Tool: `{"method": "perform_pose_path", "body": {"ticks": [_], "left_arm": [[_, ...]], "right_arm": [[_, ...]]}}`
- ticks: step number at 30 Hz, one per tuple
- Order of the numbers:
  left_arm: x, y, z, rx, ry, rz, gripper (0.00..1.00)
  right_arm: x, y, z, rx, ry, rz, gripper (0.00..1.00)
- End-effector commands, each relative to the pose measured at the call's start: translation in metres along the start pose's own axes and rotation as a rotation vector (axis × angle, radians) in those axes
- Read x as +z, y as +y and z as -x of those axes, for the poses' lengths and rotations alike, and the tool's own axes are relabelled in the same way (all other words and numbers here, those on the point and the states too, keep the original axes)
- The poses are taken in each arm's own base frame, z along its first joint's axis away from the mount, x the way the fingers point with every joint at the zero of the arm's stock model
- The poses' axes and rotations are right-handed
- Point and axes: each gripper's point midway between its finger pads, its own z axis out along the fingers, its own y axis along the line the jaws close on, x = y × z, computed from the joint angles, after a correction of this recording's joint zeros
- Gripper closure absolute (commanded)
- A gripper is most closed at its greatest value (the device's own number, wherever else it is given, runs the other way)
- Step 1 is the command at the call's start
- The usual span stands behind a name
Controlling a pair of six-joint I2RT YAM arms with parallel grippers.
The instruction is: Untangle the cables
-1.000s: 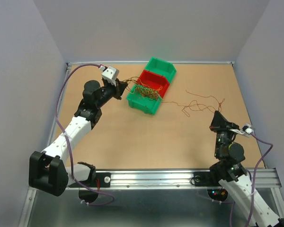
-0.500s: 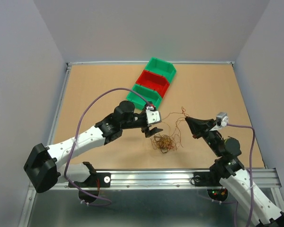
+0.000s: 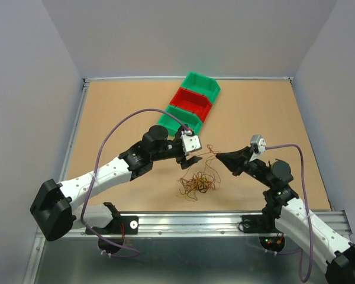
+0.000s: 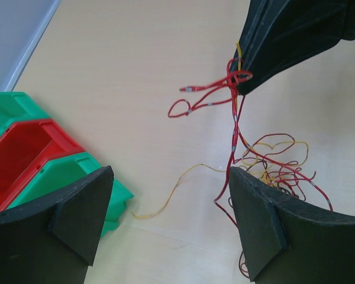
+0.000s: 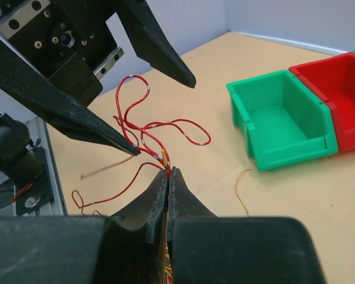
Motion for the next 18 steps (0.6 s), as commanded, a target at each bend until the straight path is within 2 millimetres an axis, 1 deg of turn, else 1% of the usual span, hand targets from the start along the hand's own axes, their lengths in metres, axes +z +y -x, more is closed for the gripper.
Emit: {"method": "perform_pose_path", "body": {"ticks": [1,2,3,5,6,8,11,13,15,16,17,18], "left_arm": [[-0.003,0.009,0.03,0.027,-0.085,0.022,0.1],[-0.003,0.009,0.031,0.025,-0.084,0.016,0.14],[-0.002,0.007,0.029,0.023,-0.08,0.003,0.18],[0.0,0.005,0.026,0.024,-0.072,-0.01,0.3],[0.001,0.003,0.027,0.024,-0.07,-0.021,0.46],[0.003,0.001,0.026,0.027,-0.066,-0.041,0.57],[0.004,-0.004,0.023,0.023,-0.056,-0.068,0.59],[0.005,-0.006,0.024,0.029,-0.057,-0.084,0.66],[0.005,-0.006,0.025,0.026,-0.057,-0.086,0.91],[0.005,-0.005,0.024,0.023,-0.055,-0.083,1.0],[0.005,-0.004,0.026,0.022,-0.056,-0.08,1.0],[0.005,-0.003,0.027,0.02,-0.058,-0.074,1.0]], "right_arm": [[0.01,0.018,0.048,-0.082,-0.115,0.094,0.99],[0.011,0.017,0.045,-0.074,-0.105,0.093,0.99],[0.012,0.017,0.046,-0.074,-0.111,0.093,0.99],[0.013,0.014,0.046,-0.071,-0.112,0.081,0.99],[0.013,0.014,0.046,-0.073,-0.112,0.081,0.99],[0.013,0.013,0.046,-0.07,-0.117,0.073,0.99],[0.013,0.012,0.046,-0.069,-0.121,0.066,0.99],[0.014,0.009,0.045,-0.067,-0.12,0.054,0.99],[0.014,0.008,0.046,-0.071,-0.124,0.047,0.99],[0.015,0.005,0.046,-0.07,-0.124,0.035,0.99],[0.015,0.005,0.045,-0.067,-0.122,0.034,0.99],[0.015,0.001,0.047,-0.07,-0.129,0.015,0.95]]}}
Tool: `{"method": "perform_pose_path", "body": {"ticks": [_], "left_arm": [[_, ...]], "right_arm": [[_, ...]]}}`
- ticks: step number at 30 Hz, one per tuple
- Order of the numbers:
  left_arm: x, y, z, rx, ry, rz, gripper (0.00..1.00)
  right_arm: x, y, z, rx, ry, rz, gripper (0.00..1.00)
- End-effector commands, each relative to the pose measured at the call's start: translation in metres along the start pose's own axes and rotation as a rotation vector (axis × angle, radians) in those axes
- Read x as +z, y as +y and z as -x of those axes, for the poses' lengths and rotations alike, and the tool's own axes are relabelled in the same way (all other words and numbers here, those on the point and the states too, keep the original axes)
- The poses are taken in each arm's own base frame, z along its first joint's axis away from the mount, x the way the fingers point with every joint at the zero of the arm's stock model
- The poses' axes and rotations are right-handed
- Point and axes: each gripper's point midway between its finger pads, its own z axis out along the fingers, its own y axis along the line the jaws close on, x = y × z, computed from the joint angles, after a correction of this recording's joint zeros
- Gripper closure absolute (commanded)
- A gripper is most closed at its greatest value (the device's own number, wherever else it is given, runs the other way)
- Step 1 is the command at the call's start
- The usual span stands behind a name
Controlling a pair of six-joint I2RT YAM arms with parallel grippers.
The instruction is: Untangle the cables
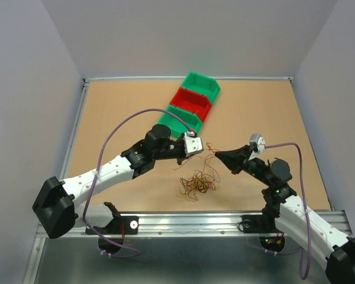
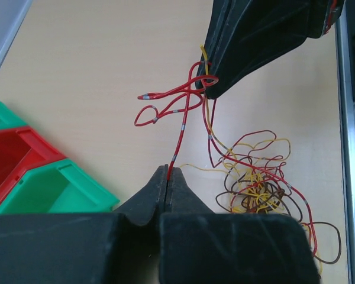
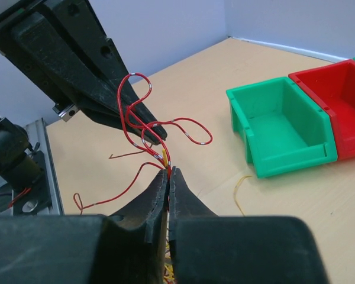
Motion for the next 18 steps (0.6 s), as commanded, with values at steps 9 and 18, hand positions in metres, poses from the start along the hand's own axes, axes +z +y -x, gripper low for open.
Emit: {"method": "perform_pose_path", "body": {"ticks": [9,18], "left_arm": [[0.002,0.037,0.057,-0.029,-0.035,0.085,1.0],[0.009,0.054,0.087,-0.029,0.008,0.086,1.0]], "right_arm": [[0.005,-0.021,0.04,-0.099,-0.133,-0.116,0.08],[0.01,-0.033,0.042,-0.11,-0.153,-0.162,0.07]]}}
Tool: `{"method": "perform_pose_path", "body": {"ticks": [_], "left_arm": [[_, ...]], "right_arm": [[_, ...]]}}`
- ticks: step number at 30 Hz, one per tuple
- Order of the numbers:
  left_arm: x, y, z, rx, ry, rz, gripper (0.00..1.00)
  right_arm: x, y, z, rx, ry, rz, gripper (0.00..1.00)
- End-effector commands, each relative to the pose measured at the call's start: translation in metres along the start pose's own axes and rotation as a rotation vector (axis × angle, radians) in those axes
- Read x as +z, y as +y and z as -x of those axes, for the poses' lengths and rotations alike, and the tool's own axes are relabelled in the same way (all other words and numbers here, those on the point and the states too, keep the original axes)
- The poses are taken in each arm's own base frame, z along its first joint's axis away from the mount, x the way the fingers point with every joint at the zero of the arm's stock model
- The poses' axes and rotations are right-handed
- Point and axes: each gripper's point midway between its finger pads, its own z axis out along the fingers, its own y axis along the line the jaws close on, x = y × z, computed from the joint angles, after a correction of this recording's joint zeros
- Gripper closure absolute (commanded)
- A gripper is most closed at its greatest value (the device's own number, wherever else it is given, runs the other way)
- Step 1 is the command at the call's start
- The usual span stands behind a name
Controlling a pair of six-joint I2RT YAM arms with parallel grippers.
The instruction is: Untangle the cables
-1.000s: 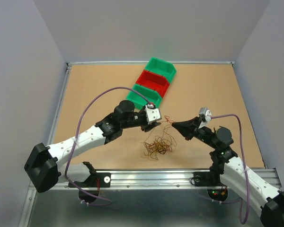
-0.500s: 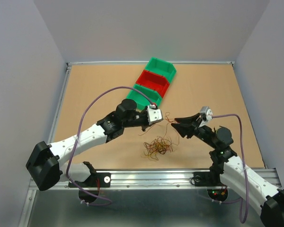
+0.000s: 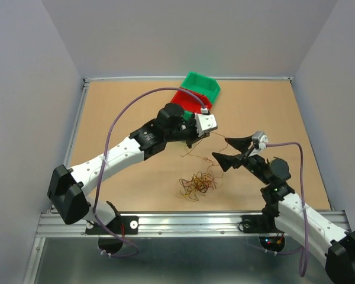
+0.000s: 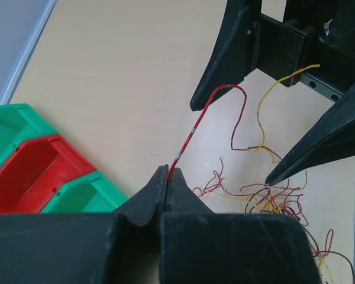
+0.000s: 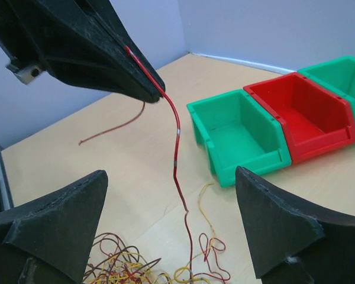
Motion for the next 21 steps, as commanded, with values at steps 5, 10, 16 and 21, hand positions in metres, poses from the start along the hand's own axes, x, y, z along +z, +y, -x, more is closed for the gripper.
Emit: {"method": "perform_pose_path", "body": {"ticks": [5,10,16,21], "left_arm": [[-0.029,0.027,0.085,0.032,-0.095,0.089,1.0],[-0.058,0.054,0.164,0.045,-0.184,0.171,1.0],[-0.101,0.11,0.24,-0.017,-0.3,0.445,1.0],[-0.165,0.142,0.298,-0.063,-0.477,0.67,1.0]], "right_arm": [[0.021,-0.017,0.018,-0.058,-0.04,-0.053,0.08],[0.031,-0.028,0.007,-0.051,-0.008,-0.081,0.26],[0.041,-0.04,-0.006,-0.033,0.032,-0.117,0.65],[0.041,-0.052,-0.011,-0.028,0.04,-0.176,0.74]]}}
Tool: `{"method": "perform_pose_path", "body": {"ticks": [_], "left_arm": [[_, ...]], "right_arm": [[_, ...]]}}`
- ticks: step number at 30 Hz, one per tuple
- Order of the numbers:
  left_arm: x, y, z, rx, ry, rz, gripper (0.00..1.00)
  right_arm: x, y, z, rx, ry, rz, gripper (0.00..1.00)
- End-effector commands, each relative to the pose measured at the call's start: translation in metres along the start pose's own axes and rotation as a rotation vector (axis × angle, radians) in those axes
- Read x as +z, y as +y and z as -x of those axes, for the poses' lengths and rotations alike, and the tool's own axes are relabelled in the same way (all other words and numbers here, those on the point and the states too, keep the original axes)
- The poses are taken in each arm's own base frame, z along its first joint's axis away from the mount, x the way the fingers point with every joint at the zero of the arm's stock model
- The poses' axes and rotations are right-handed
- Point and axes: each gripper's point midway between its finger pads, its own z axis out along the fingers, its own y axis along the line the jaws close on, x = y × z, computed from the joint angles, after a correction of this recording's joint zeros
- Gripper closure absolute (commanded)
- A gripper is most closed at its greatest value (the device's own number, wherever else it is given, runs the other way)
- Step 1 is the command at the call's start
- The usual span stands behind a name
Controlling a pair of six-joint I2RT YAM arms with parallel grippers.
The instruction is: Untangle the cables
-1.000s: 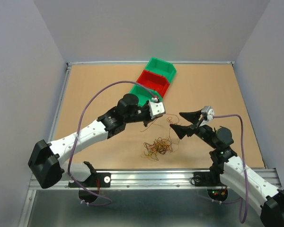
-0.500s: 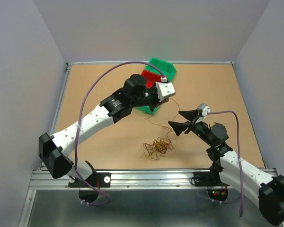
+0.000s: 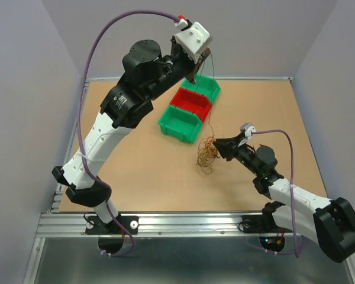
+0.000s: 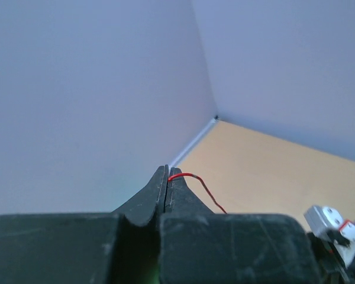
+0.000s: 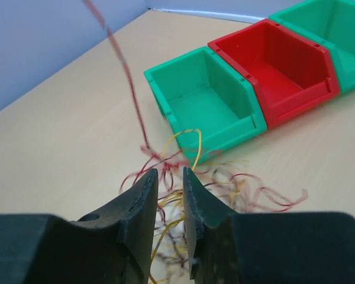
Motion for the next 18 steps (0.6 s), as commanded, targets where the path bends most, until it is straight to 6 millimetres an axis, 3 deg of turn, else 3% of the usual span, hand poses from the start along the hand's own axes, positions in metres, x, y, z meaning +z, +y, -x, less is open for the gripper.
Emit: {"method": "perform_pose_path", "body": {"ticks": [1,5,9,11,12,14,18], "left_arm": [[-0.034,0.052,0.071,-0.072,-0.169,0.245,1.0],[-0.07,0.086,0.106,-0.131,-0.301,0.427,1.0],[-0.078,0.092,0.111,-0.141,-0.345,0.46,1.0],[-0.071,0.087,0.106,-0.132,-0.329,0.438,1.0],[-0.067,0.085,0.102,-0.13,-0.318,0.427,1.0],[-0.052,0.078,0.084,-0.12,-0.275,0.403,1.0],[-0.036,0.077,0.062,-0.097,-0.201,0.41,1.0]], "right_arm": [[0.012,-0.009,0.037,-0.029,-0.106,-0.05,0.74],[0.016,-0.023,0.031,-0.011,-0.084,-0.121,0.75],[0.02,-0.041,0.028,0.013,-0.07,-0.218,0.72],[0.02,-0.039,0.029,0.011,-0.07,-0.204,0.52],[0.021,-0.033,0.029,0.008,-0.068,-0.175,0.25],[0.021,-0.024,0.032,-0.011,-0.069,-0.122,0.09],[0.019,0.01,0.048,-0.068,-0.095,0.059,0.04]]}}
